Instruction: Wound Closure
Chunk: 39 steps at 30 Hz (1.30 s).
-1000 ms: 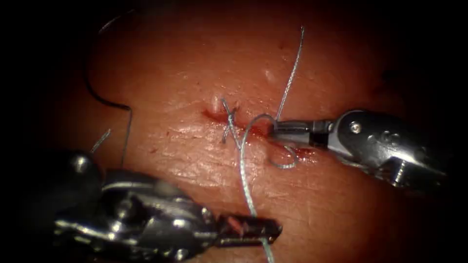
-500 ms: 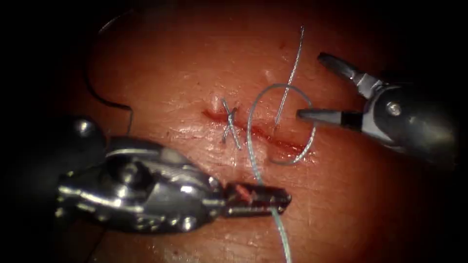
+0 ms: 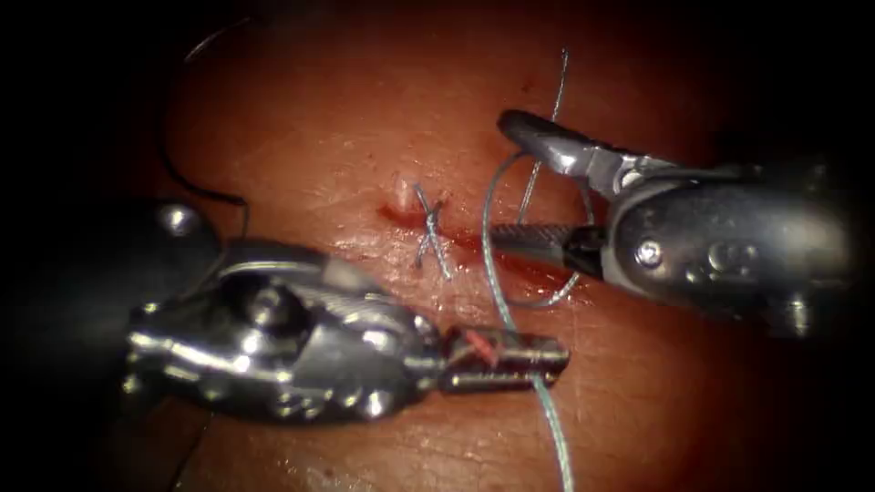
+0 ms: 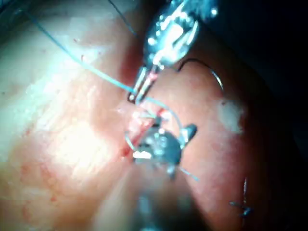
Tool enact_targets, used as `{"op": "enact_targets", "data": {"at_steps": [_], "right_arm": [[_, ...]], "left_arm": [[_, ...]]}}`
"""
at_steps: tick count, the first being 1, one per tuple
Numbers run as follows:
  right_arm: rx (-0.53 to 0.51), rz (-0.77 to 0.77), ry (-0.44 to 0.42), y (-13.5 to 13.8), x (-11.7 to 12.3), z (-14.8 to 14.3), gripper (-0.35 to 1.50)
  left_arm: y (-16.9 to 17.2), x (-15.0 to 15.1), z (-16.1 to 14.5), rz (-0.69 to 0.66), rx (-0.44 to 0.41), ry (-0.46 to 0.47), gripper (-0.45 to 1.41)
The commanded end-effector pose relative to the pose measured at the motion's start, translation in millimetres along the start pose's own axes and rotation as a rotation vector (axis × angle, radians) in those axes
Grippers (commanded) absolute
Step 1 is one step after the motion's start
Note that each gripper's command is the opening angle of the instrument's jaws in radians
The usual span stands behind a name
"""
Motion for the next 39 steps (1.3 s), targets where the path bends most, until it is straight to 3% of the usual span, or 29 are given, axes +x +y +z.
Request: {"op": "enact_targets", "data": {"at_steps": [1, 3, 4, 5, 6, 11, 13, 14, 17, 20, 24, 30, 39], "right_arm": [[0.004, -0.015, 0.0, -0.2, 0.3, 1.3, 0.96], [0.004, -0.02, 0.001, -0.2, 0.5, 1.6, 0.77], [0.01, -0.019, 0.004, -0.1, 0.7, 1.6, 0.57], [0.042, -0.032, 0.007, -0.2, 0.8, 1.7, -0.01], [0.069, -0.04, 0.003, -0.2, 0.9, 1.8, -0.35], [0.163, -0.081, -0.002, -1.1, -0.3, 2.0, -0.35], [0.176, -0.048, -0.009, -0.9, -1.1, 1.9, -0.35], [0.176, -0.025, -0.011, -0.8, -1.4, 1.9, -0.35], [0.173, 0.082, -0.015, 0.0, -3.0, 2.2, -0.35], [0.21, 0.238, 0.076, 0.3, -5.2, 2.3, -0.35], [0.218, 0.292, 0.107, 0.3, -6.5, 2.5, -0.35], [0.223, 0.359, 0.104, 0.3, -6.7, 3.5, -0.35], [0.236, 0.382, 0.081, 0.2, -7.5, 5.2, -0.35]], "left_arm": [[-0.2, -0.3, 0.6, 0.003, 0.001, 0.003, -0.45], [-0.2, -0.2, 0.6, 0.004, -0.001, 0.005, -0.45], [-0.2, -0.2, 0.6, 0.004, -0.001, 0.005, -0.45], [-0.1, -0.2, 0.6, 0.004, -0.001, 0.005, -0.45], [-0.1, -0.2, 0.6, 0.004, -0.001, 0.005, -0.45], [-0.1, -0.2, 0.6, 0.004, -0.005, 0.014, -0.45], [-0.4, -0.2, 0.4, -0.004, -0.006, 0.016, 0.54], [-0.7, -0.3, 0.3, -0.011, -0.005, 0.015, 0.84], [-1.6, -0.5, -0.3, -0.046, 0.034, -0.004, 1.29], [-1.4, -0.7, -0.2, -0.056, 0.051, -0.013, 1.38], [-0.1, -1.0, 0.5, -0.047, 0.047, -0.007, 1.39], [0.8, -1.2, 2.1, -0.049, 0.046, 0.0, 1.38], [0.5, 1.0, 2.7, -0.041, 0.081, 0.029, 1.28]]}}
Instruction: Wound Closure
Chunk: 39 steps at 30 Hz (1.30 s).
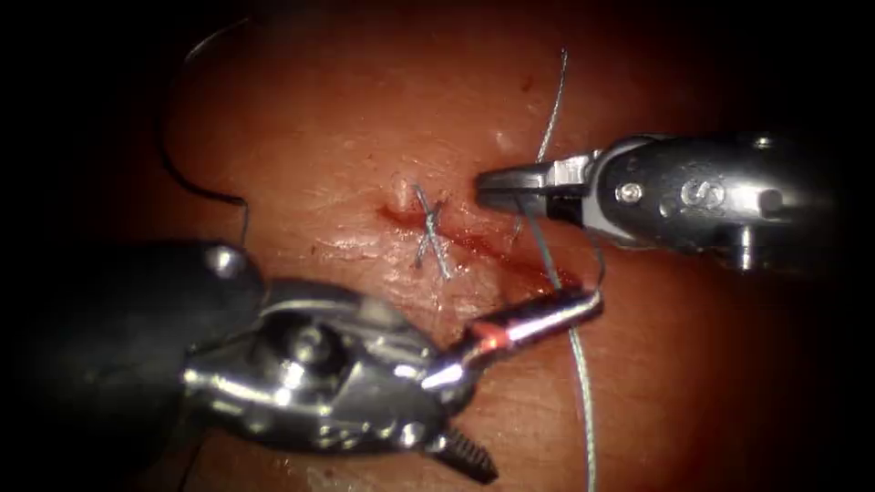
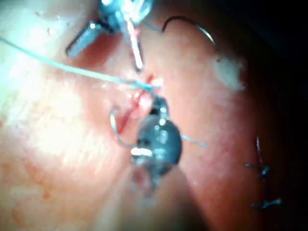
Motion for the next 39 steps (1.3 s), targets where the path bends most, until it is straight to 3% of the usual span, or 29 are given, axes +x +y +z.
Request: {"op": "enact_targets", "data": {"at_steps": [1, 16, 19, 20, 21, 24, 32, 39], "right_arm": [[-0.002, 0.003, 0.002, 0.4, -0.4, 1.2, -0.35], [-0.007, 0.022, 0.0, 1.2, 0.3, 1.8, -0.35], [-0.008, 0.022, 0.003, 1.2, 0.4, 1.7, -0.35], [-0.008, 0.022, 0.003, 1.1, 0.5, 1.7, -0.35], [-0.009, 0.022, 0.006, 1.1, 0.5, 1.7, -0.35], [-0.013, 0.028, 0.007, 1.1, 0.6, 1.6, -0.35], [-0.026, 0.026, 0.0, 0.9, 0.6, 0.5, -0.35], [-0.044, 0.027, 0.024, 0.1, 2.2, -3.5, -0.35]], "left_arm": [[-0.4, 0.2, 0.5, 0.009, 0.004, 0.002, 1.26], [0.3, 0.9, 2.2, 0.033, 0.001, 0.013, 1.19], [0.3, 0.9, 2.1, 0.033, 0.0, 0.014, 1.09], [0.3, 1.0, 1.9, 0.033, -0.001, 0.016, 0.81], [0.4, 1.1, 1.7, 0.038, 0.002, 0.018, 0.37], [0.6, 1.3, 1.4, 0.087, 0.002, 0.02, -0.45], [0.9, 0.3, -1.1, 0.121, 0.007, 0.011, -0.45], [0.5, -0.9, -4.6, 0.117, 0.017, -0.009, -0.45]]}}
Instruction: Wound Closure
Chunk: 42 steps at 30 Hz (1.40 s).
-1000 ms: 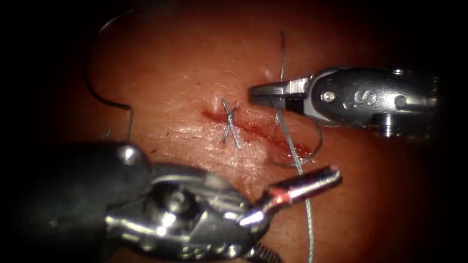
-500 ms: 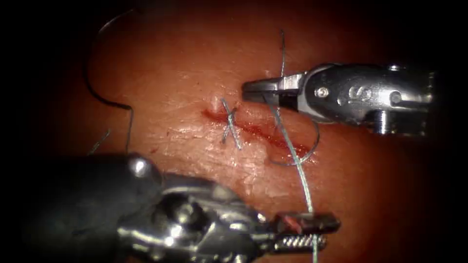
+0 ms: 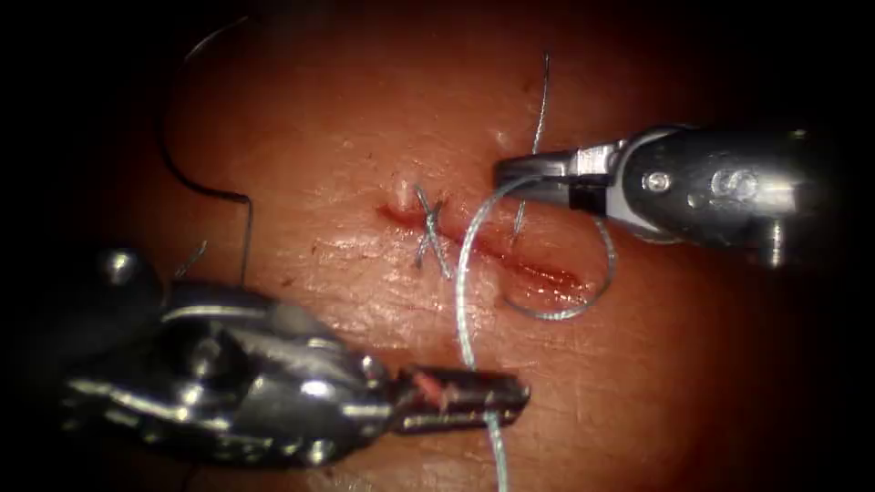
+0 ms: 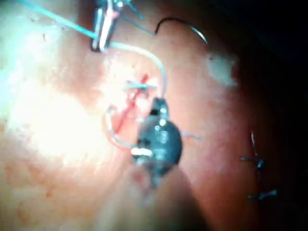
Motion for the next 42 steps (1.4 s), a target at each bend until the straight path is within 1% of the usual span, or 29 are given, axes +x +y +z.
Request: {"op": "enact_targets", "data": {"at_steps": [1, 4, 5, 6, 7, 8, 9, 10, 11, 13, 14, 16, 17, 21, 24, 25, 26, 29, 34, 35, 38, 39, 40, 42], "right_arm": [[0.004, -0.003, 0.006, -0.2, 0.5, 0.0, -0.35], [0.009, -0.007, 0.02, -1.1, 1.3, -0.8, -0.35], [0.001, -0.008, 0.031, -1.7, 2.0, -1.2, -0.15], [0.0, -0.003, 0.038, -1.9, 2.3, -1.4, 0.2], [-0.009, -0.017, 0.06, -2.4, 2.7, -1.7, 0.64], [-0.013, -0.017, 0.072, -2.6, 3.1, -1.8, 0.89], [-0.012, -0.018, 0.08, -2.8, 3.3, -2.0, 1.01], [-0.002, -0.019, 0.09, -3.0, 3.5, -2.1, 1.06], [0.028, 0.027, 0.112, -3.2, 3.6, -2.4, 1.06], [0.044, 0.071, 0.121, -3.6, 3.8, -2.7, 1.04], [0.044, 0.082, 0.124, -3.6, 3.8, -2.7, 1.08], [0.038, 0.099, 0.14, -3.6, 3.8, -2.7, 1.21], [0.036, 0.103, 0.149, -3.5, 3.6, -2.8, 1.23], [0.032, 0.114, 0.169, -2.6, 2.5, -3.3, 1.2], [0.027, 0.135, 0.195, -1.8, 1.4, -3.8, 1.21], [0.022, 0.152, 0.209, -1.6, 1.1, -3.9, 1.23], [0.006, 0.18, 0.242, -1.2, 0.6, -4.1, 1.25], [-0.032, 0.223, 0.276, -0.3, -0.1, -4.2, 1.26], [-0.06, 0.295, 0.357, 0.8, -0.7, -4.2, 1.26], [-0.069, 0.313, 0.366, 1.2, -1.0, -4.0, 1.21], [-0.103, 0.324, 0.35, 1.9, -1.7, -3.7, 1.08], [-0.113, 0.332, 0.345, 2.2, -2.0, -3.6, 0.91], [-0.12, 0.333, 0.342, 2.4, -2.3, -3.5, 0.64], [-0.121, 0.334, 0.319, 3.0, -2.8, -3.2, -0.03]], "left_arm": [[-0.2, -0.5, 0.4, 0.0, 0.004, -0.004, -0.45], [-0.3, -1.0, -0.5, -0.004, 0.007, -0.013, -0.45], [-0.2, -1.3, -1.0, -0.006, 0.009, -0.019, -0.45], [-0.1, -1.5, -1.2, -0.008, 0.01, -0.022, -0.45], [-0.1, -1.7, -1.4, -0.009, 0.01, -0.025, -0.45], [0.0, -1.9, -1.6, -0.01, 0.011, -0.028, -0.45], [0.0, -2.1, -1.8, -0.011, 0.013, -0.033, -0.45], [0.1, -2.2, -2.0, -0.013, 0.014, -0.036, -0.45], [0.1, -2.4, -2.2, -0.014, 0.015, -0.04, -0.45], [0.3, -2.7, -2.5, -0.017, 0.017, -0.046, -0.45], [0.3, -2.9, -2.7, -0.018, 0.017, -0.047, -0.45], [0.4, -3.0, -3.1, -0.02, 0.018, -0.051, -0.45], [0.5, -3.1, -3.2, -0.021, 0.019, -0.054, -0.45], [0.7, -3.1, -3.4, -0.024, 0.021, -0.067, -0.45], [0.7, -3.2, -3.4, -0.019, 0.021, -0.068, -0.45], [0.8, -3.3, -3.3, -0.019, 0.017, -0.067, -0.45], [0.9, -3.4, -3.3, -0.018, 0.017, -0.065, -0.45], [1.1, -3.5, -3.1, -0.016, 0.012, -0.069, -0.45], [1.1, -3.6, -3.1, -0.016, 0.011, -0.067, -0.45], [1.1, -3.6, -3.1, -0.016, 0.011, -0.067, -0.45], [1.0, -3.5, -3.0, -0.016, 0.01, -0.065, -0.45], [1.0, -3.5, -3.0, -0.016, 0.011, -0.065, -0.45], [1.0, -3.5, -2.9, -0.016, 0.011, -0.065, -0.45], [1.0, -3.4, -2.8, -0.017, 0.01, -0.064, -0.45]]}}
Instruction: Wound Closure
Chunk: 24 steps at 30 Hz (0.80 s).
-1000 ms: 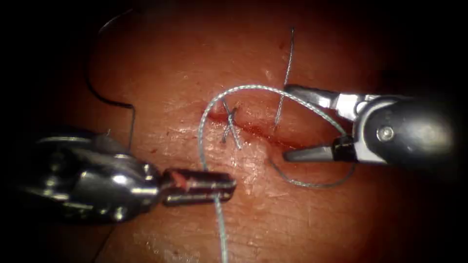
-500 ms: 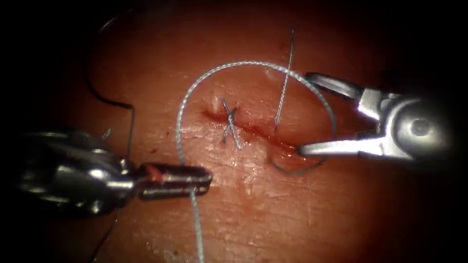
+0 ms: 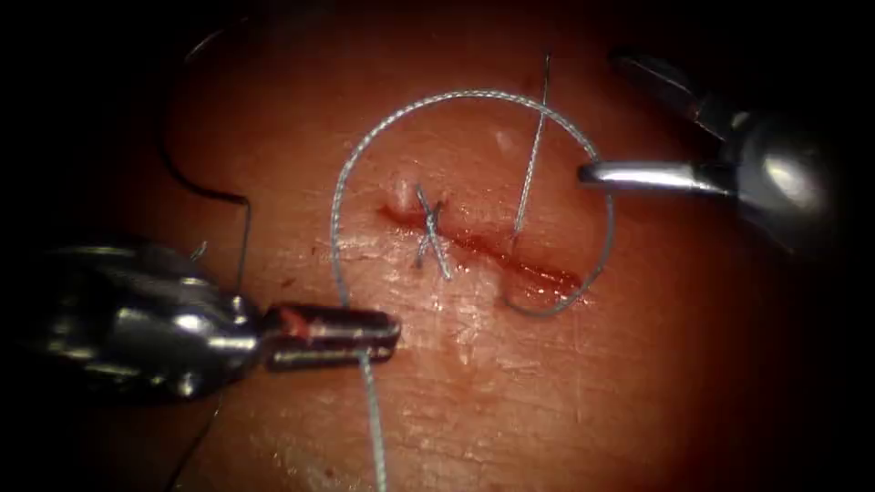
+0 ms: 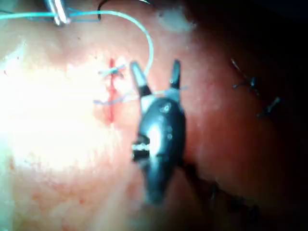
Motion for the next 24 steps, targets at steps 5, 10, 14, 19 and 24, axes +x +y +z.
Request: {"op": "enact_targets", "data": {"at_steps": [5, 10, 14, 19, 24], "right_arm": [[-0.038, -0.017, -0.081, 2.3, -2.3, 1.3, -0.35], [-0.044, -0.026, -0.09, 2.0, -3.2, 1.8, -0.35], [-0.048, -0.025, -0.091, 1.6, -3.1, 2.4, -0.35], [0.005, -0.028, -0.062, 0.1, -3.3, 4.1, -0.35], [0.04, 0.023, -0.024, -0.5, -2.7, 5.0, -0.35]], "left_arm": [[-0.3, -0.2, 0.9, -0.001, 0.001, 0.002, -0.45], [-0.4, -0.3, 1.0, -0.001, 0.001, 0.002, -0.45], [-0.6, -0.4, 1.1, -0.004, 0.001, 0.001, -0.45], [-1.3, -0.9, 2.2, -0.008, 0.004, -0.006, -0.45], [-0.9, -1.9, 3.9, -0.02, 0.01, -0.019, -0.45]]}}
